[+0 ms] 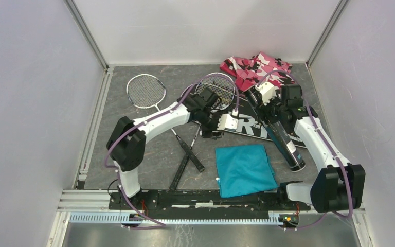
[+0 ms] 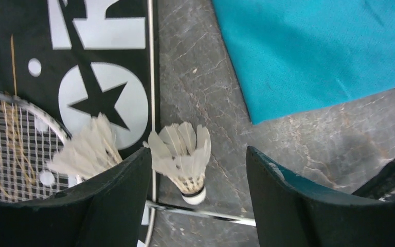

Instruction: Pack up the badminton gear

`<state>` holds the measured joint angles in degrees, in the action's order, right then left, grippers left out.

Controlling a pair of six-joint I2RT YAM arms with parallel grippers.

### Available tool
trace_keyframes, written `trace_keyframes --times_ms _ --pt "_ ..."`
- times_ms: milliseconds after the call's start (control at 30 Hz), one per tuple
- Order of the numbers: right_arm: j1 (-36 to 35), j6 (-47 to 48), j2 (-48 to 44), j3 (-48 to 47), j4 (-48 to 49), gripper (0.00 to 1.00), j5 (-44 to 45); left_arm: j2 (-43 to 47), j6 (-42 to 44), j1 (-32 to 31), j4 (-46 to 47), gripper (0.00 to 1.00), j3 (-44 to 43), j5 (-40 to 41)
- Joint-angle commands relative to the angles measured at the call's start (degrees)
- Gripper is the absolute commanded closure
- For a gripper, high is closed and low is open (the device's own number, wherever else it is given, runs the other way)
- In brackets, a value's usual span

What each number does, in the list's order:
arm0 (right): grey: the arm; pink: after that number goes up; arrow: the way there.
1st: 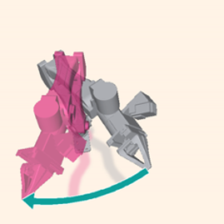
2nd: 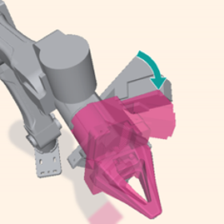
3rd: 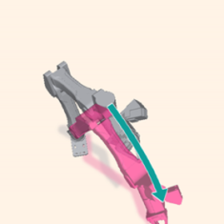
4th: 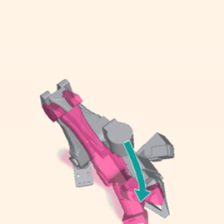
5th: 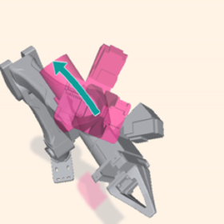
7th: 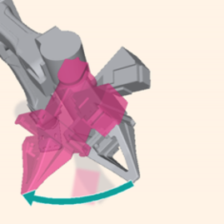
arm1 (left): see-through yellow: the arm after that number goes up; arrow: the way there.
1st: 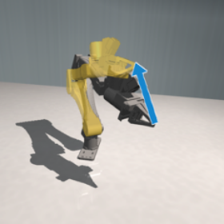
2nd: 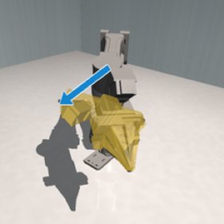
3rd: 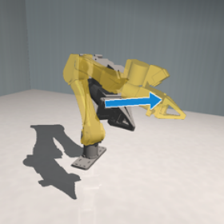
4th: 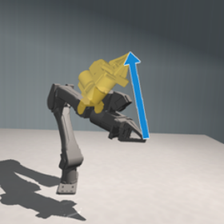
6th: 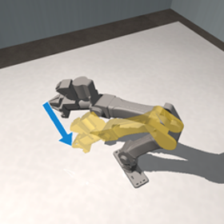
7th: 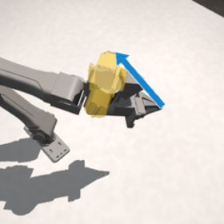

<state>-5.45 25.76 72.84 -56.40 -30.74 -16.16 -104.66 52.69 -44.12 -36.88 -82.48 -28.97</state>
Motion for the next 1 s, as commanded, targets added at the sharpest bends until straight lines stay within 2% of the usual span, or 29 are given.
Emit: trace_keyframes --times_ms 0,100,300,533,967 --pt "0.8 -0.6 0.1 0.8 2.1 0.69 -1.9 -4.4 15.9 -4.7 -8.6 0.28 -5.9 7.4" --pt "1.2 -0.4 -0.2 1.7 2.4 0.69 -2.9 -8.1 18.9 -7.5 -11.9 0.33 -8.8 12.4" --pt "1.7 0.2 -0.6 2.8 2.5 0.69 -3.5 -13.6 22.3 -11.0 -17.7 0.35 -13.2 23.3" --pt "2.0 0.4 -0.3 3.4 2.4 0.69 -5.1 -15.6 23.6 -12.7 -20.1 0.41 -14.2 34.0" --pt "2.1 0.7 0.3 1.9 1.2 0.69 -6.3 -16.0 22.4 -14.0 -20.2 0.71 -13.3 43.1"
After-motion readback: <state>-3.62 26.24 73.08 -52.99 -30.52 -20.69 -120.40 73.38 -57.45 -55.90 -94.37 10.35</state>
